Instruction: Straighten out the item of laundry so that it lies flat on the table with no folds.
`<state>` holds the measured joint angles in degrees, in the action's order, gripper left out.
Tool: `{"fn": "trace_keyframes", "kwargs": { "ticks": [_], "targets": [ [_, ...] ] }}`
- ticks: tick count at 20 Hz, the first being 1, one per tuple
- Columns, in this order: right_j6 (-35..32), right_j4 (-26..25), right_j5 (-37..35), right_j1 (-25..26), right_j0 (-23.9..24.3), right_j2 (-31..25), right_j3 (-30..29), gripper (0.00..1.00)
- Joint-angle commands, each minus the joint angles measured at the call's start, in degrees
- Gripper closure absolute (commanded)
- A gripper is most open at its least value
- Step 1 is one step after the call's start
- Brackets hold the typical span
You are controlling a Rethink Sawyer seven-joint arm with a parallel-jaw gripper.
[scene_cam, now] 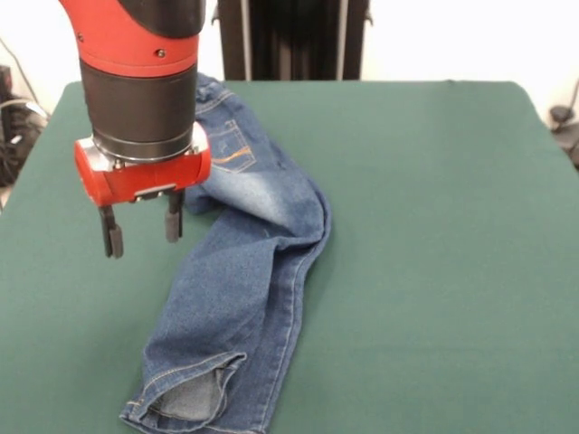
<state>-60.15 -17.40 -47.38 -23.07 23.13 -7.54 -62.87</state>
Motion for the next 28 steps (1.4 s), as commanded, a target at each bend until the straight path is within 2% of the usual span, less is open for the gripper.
{"fn": "trace_keyframes", "kwargs": {
  "ticks": [1, 7, 16, 28],
  "targets": [
    [0.8, -0.7, -0.2, -0.8, -1.3, -5.1, -11.3, 0.00],
    [2.2, -1.2, 0.6, -1.7, -0.2, -5.6, -13.2, 0.00],
    [0.9, -1.5, 4.0, -2.2, 1.7, -6.1, -16.9, 0.00],
    [0.2, -1.8, 6.5, -2.1, 3.2, -6.6, -19.1, 0.00]
  ]
}}
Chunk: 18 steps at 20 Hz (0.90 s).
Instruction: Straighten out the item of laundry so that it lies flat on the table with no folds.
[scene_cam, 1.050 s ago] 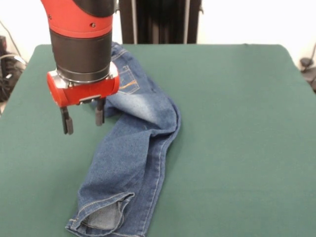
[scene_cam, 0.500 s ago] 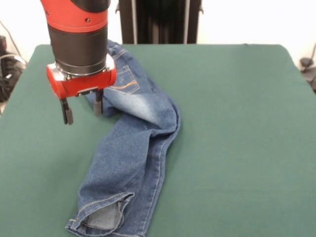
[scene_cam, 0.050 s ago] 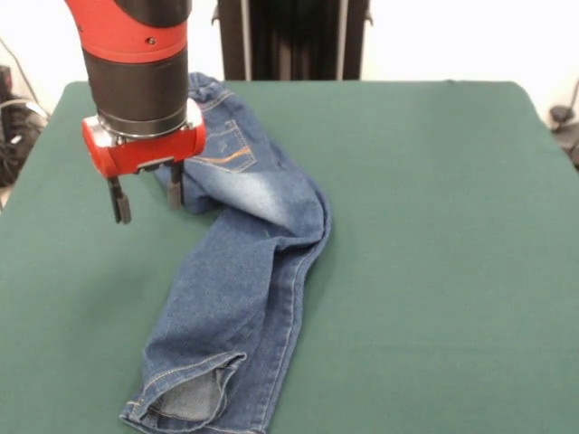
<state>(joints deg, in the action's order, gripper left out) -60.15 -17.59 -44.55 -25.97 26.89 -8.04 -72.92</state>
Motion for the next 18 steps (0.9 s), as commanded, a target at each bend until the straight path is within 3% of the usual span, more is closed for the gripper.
{"fn": "trace_keyframes", "kwargs": {
  "ticks": [1, 12, 18],
  "targets": [
    [0.1, -1.7, 3.8, 0.8, -0.5, -6.1, -9.2, 0.00],
    [0.4, -0.3, 1.5, 1.5, 1.7, -6.7, -11.8, 0.00],
    [-1.1, -1.6, 5.2, -0.6, 1.9, -6.0, -15.5, 0.00]
  ]
}}
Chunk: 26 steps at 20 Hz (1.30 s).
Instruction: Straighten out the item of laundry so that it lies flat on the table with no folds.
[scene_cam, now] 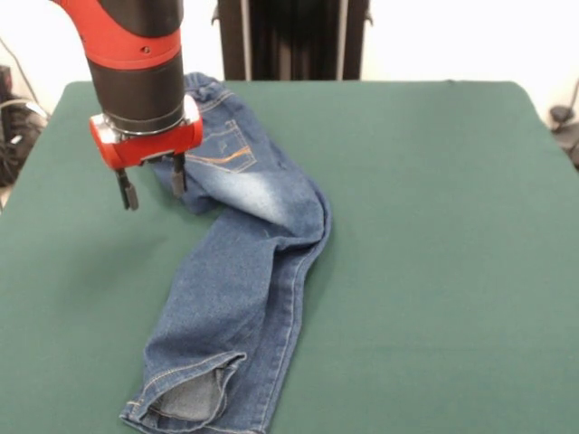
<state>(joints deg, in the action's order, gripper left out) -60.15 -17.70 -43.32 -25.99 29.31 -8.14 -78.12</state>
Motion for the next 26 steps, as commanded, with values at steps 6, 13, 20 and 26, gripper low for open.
{"fn": "trace_keyframes", "kwargs": {
  "ticks": [6, 13, 20, 26],
  "targets": [
    [-2.7, -1.9, 4.9, -4.3, -1.5, -4.8, -13.5, 0.00],
    [-4.7, -1.9, 5.7, -6.9, -3.0, -3.9, -16.6, 0.00],
    [-5.0, -3.5, 11.4, -4.0, -2.8, -4.2, -16.8, 0.00],
    [-4.6, -4.0, 15.7, -1.0, -1.5, -4.8, -17.6, 0.00]
  ]
}}
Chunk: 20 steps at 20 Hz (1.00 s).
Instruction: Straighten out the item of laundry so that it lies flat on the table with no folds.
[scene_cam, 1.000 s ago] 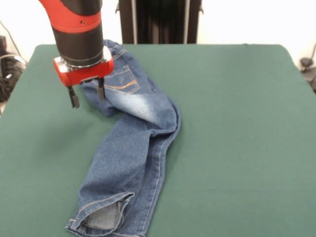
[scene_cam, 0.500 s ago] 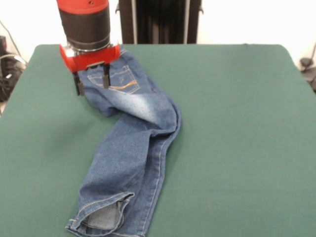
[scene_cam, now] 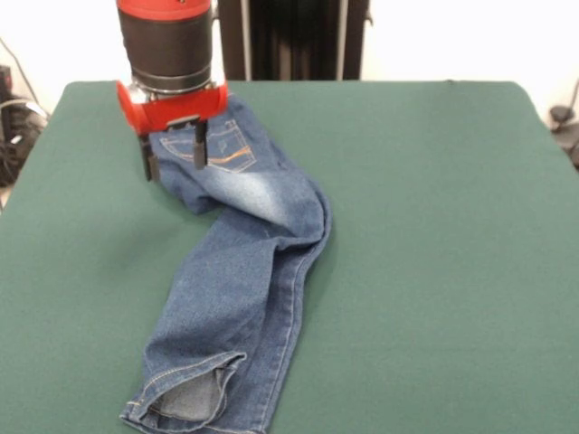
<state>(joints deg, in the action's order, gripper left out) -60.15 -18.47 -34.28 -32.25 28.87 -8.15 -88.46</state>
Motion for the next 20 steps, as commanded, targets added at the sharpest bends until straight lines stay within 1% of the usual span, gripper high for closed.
{"fn": "trace_keyframes", "kwargs": {
  "ticks": [1, 6, 14, 20],
  "targets": [
    [-4.5, -3.4, 7.3, 5.8, -0.7, -4.9, -7.3, 0.00],
    [-4.7, -4.1, 8.2, 7.6, -0.7, -4.8, -6.3, 0.00],
    [-4.7, -2.4, 3.5, 9.0, -2.0, -4.3, -3.7, 0.00],
    [-6.0, -1.0, -1.2, 10.7, -3.7, -2.5, -0.2, 0.00]
  ]
}}
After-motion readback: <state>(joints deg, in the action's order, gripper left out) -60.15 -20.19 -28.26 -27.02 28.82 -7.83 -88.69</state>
